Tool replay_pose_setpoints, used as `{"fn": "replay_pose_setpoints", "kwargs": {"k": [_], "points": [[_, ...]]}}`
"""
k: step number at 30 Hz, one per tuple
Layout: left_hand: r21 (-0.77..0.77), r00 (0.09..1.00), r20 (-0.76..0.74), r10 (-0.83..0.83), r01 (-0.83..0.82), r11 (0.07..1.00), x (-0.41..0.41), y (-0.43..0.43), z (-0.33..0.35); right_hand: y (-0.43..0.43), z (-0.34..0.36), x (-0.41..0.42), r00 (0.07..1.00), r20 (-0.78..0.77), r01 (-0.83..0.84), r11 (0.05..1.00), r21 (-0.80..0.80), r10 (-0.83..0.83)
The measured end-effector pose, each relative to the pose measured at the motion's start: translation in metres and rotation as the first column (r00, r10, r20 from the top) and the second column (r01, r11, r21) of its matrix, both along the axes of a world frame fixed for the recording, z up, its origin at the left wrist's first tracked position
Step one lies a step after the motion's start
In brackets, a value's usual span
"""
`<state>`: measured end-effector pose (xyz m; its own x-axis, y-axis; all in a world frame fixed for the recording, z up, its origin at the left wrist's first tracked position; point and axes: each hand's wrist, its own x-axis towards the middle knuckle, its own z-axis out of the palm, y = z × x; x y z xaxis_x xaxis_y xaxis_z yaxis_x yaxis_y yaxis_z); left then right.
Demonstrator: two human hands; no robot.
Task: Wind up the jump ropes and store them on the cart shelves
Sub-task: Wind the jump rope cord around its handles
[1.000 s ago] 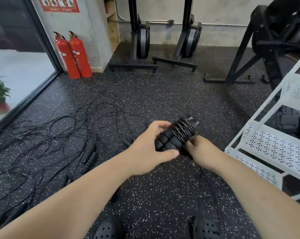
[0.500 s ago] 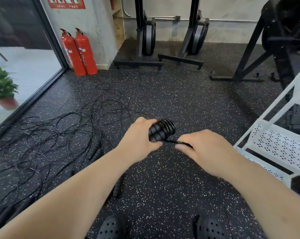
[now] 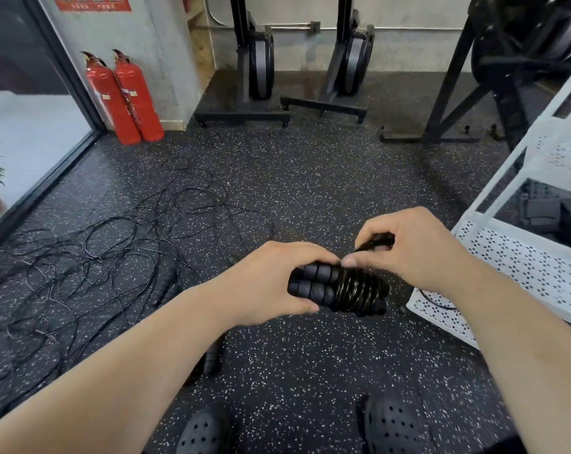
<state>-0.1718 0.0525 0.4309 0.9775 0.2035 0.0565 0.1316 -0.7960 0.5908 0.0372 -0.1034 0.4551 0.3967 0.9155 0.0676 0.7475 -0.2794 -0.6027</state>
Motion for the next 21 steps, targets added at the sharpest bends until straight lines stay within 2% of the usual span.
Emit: {"fn": "replay_pose_setpoints", "kwargs": {"k": [3,6,10,12,14,16,18,21], "points": [[-0.137,1.000,-0.012,0.013,-0.015,0.991,-0.003,-0.004,0.008,-0.005,-0.001,0.010,0.998,-0.058,0.012,1.000,-0.014,-0.012],[-0.372,1.000,-0.004,-0.005,0.003,0.928,-0.004,-0.010,0.012,-0.010,0.000,0.017,0.985,-0.170,-0.010,0.999,-0.046,0.002],[-0.672,0.994,0.100,0.030,0.045,0.739,-0.005,-0.008,0.011,-0.005,-0.005,0.013,0.912,-0.410,-0.005,1.000,-0.031,-0.008],[-0.761,0.983,0.130,0.127,0.017,0.648,-0.003,-0.006,0.009,0.003,-0.014,0.007,0.915,-0.397,0.053,0.996,-0.069,-0.076],[-0.789,0.951,0.138,0.276,-0.063,0.611,0.001,-0.004,0.005,0.011,-0.023,-0.009,0.952,-0.254,0.131,0.979,-0.159,-0.169],[-0.771,0.886,0.147,0.440,-0.176,0.612,0.005,0.003,-0.003,0.018,-0.031,-0.028,0.984,-0.140,0.081,0.980,-0.181,-0.107],[-0.690,0.816,0.140,0.560,-0.326,0.646,0.006,0.015,-0.012,0.022,-0.037,-0.044,0.995,-0.097,-0.003,0.973,-0.233,-0.020],[-0.493,0.772,0.127,0.622,-0.495,0.716,0.005,0.029,-0.026,0.027,-0.041,-0.057,0.998,0.022,-0.049,0.948,-0.316,0.059]]}}
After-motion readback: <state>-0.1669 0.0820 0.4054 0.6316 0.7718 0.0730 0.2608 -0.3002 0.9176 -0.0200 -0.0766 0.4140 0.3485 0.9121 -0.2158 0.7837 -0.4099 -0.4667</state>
